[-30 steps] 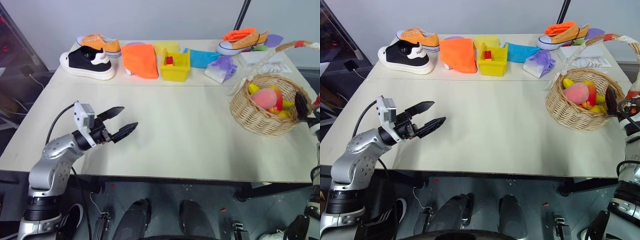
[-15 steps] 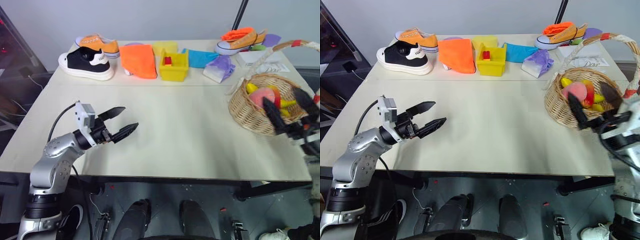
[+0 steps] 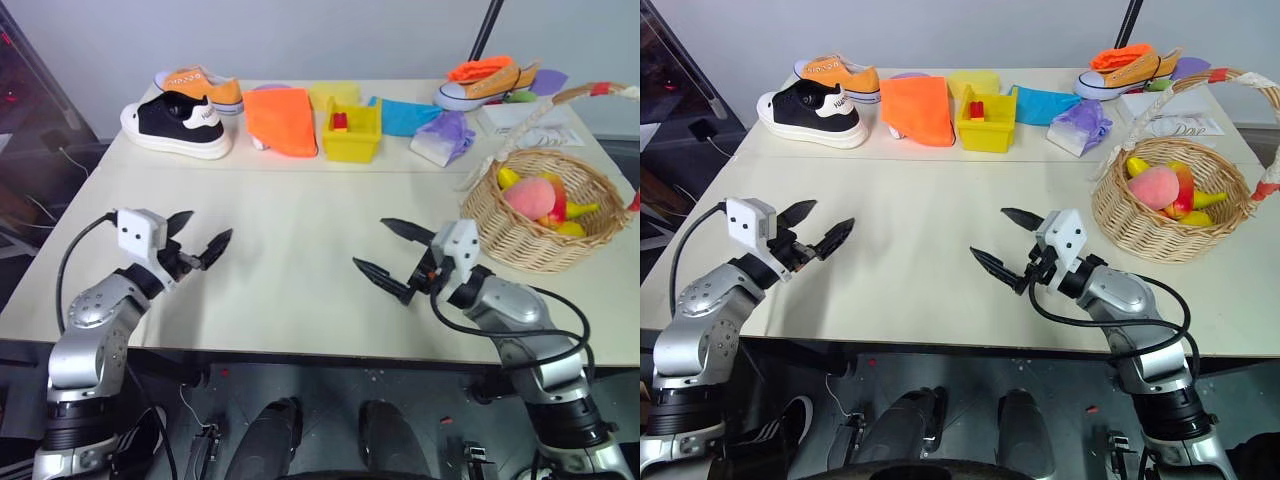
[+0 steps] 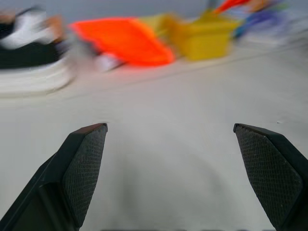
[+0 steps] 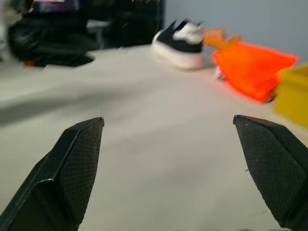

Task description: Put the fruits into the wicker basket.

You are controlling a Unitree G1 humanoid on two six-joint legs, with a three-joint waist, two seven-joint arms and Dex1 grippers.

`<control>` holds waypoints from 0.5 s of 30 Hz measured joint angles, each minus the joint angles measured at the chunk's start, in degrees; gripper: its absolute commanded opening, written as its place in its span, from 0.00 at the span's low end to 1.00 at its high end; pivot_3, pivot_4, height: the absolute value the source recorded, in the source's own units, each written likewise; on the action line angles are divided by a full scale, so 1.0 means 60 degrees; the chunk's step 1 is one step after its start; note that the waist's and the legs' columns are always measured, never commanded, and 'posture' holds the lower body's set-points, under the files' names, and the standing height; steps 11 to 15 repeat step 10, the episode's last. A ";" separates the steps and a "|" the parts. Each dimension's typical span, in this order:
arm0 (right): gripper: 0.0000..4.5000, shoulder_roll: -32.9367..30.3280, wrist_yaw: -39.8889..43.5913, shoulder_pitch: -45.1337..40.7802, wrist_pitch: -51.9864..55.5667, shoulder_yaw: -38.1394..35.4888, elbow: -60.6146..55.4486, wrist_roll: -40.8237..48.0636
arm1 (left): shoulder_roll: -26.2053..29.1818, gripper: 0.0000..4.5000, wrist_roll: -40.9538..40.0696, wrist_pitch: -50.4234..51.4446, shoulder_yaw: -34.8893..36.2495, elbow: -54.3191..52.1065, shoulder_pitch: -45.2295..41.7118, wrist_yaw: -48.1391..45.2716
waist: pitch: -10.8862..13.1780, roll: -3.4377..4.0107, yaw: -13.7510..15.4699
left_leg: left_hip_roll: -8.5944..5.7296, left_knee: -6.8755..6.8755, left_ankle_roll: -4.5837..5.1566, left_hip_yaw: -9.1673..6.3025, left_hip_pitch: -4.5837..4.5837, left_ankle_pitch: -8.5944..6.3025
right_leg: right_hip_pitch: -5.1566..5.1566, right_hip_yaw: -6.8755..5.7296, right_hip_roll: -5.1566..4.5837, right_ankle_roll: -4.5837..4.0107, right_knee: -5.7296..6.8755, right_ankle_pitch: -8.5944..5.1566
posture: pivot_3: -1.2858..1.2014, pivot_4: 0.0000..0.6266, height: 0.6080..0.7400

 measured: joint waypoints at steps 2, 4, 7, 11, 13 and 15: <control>1.00 -0.0017 0.0430 -0.0214 -0.0122 0.0018 0.0376 -0.0041 | -0.0141 1.00 0.0134 -0.0066 0.0217 0.0201 0.0158 0.0403 | 0.0002 -0.0004 0.0005 | 0.0003 -0.0001 0.0000 -0.0004 0.0000 0.0000 | -0.0003 -0.0003 0.0005 0.0001 0.0003 0.0001 | 0.52 0.24 1.00; 1.00 -0.0013 0.0822 -0.0511 -0.0290 0.0098 0.0764 -0.0158 | -0.0294 1.00 0.0234 -0.0248 0.0443 0.0230 0.0279 0.0715 | 0.0001 -0.0005 0.0010 | 0.0005 -0.0002 -0.0001 -0.0007 0.0000 0.0000 | -0.0005 -0.0005 0.0006 0.0002 0.0005 0.0001 | 0.52 0.24 1.00; 1.00 0.0010 0.1296 -0.0928 -0.0535 0.0188 0.1360 -0.0342 | -0.0481 1.00 0.0237 -0.0609 0.0725 0.0218 0.0465 0.0940 | 0.0001 -0.0006 0.0010 | 0.0004 -0.0001 -0.0002 -0.0004 0.0000 0.0000 | -0.0003 -0.0005 0.0004 0.0002 0.0005 0.0002 | 0.52 0.24 1.00; 1.00 0.0113 0.1544 -0.1152 -0.0735 0.0224 0.1757 -0.0479 | -0.0523 1.00 0.0265 -0.0891 0.0886 0.0162 0.0666 0.0957 | 0.0000 -0.0006 0.0010 | 0.0004 -0.0002 -0.0002 -0.0004 0.0000 0.0000 | -0.0005 -0.0005 0.0004 0.0002 0.0005 0.0002 | 0.52 0.24 1.00; 1.00 0.0113 0.1544 -0.1152 -0.0735 0.0224 0.1757 -0.0479 | -0.0523 1.00 0.0265 -0.0891 0.0886 0.0162 0.0666 0.0957 | 0.0000 -0.0006 0.0010 | 0.0004 -0.0002 -0.0002 -0.0004 0.0000 0.0000 | -0.0005 -0.0005 0.0004 0.0002 0.0005 0.0002 | 0.52 0.24 1.00; 1.00 0.0113 0.1544 -0.1152 -0.0735 0.0224 0.1757 -0.0479 | -0.0523 1.00 0.0265 -0.0891 0.0886 0.0162 0.0666 0.0957 | 0.0000 -0.0006 0.0010 | 0.0004 -0.0002 -0.0002 -0.0004 0.0000 0.0000 | -0.0005 -0.0005 0.0004 0.0002 0.0005 0.0002 | 0.52 0.24 1.00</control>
